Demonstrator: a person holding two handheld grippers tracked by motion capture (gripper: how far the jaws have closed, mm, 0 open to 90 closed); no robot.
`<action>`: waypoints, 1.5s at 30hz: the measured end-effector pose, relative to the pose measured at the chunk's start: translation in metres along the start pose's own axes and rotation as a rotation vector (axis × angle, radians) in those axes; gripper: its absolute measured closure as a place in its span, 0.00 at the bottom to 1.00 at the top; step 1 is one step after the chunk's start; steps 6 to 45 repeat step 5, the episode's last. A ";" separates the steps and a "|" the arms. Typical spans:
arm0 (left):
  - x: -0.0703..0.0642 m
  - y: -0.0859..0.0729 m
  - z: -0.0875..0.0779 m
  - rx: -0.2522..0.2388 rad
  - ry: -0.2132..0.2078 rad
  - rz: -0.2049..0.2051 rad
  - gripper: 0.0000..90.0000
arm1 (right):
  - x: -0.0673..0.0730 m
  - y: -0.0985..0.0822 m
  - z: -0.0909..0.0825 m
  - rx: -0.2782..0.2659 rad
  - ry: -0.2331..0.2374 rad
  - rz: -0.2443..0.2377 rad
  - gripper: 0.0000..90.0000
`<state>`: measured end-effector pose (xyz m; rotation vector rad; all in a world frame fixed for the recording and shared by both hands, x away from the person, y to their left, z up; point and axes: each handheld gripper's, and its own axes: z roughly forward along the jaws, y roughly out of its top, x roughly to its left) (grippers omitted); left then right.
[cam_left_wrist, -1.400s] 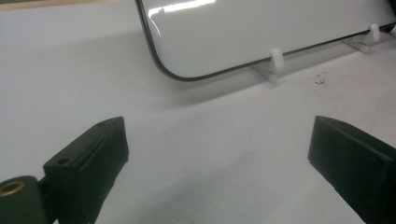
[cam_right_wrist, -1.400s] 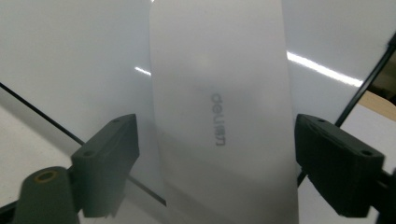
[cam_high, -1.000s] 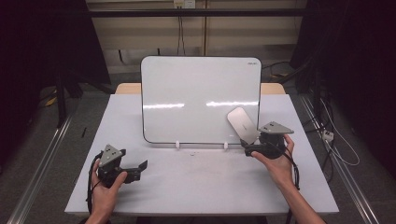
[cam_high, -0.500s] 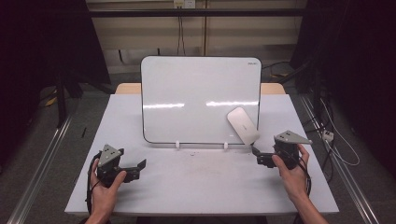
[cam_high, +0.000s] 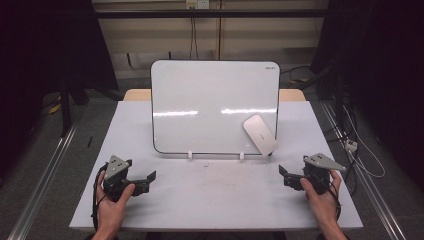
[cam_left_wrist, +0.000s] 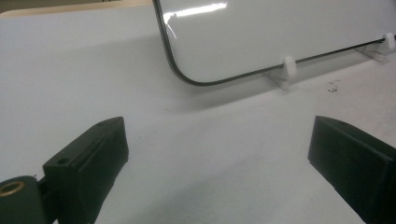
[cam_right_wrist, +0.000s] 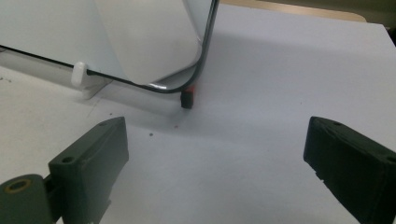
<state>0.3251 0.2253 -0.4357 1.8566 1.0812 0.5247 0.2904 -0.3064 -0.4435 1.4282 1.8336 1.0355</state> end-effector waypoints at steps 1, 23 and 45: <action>-0.001 0.000 0.000 -0.006 -0.003 -0.001 0.05 | 0.000 -0.002 0.000 0.004 -0.003 -0.001 0.07; 0.001 0.000 0.000 -0.004 0.003 -0.007 0.05 | 0.001 -0.002 0.002 0.003 -0.005 0.003 0.07; 0.001 0.000 0.000 -0.004 0.003 -0.007 0.05 | 0.001 -0.002 0.002 0.003 -0.005 0.003 0.07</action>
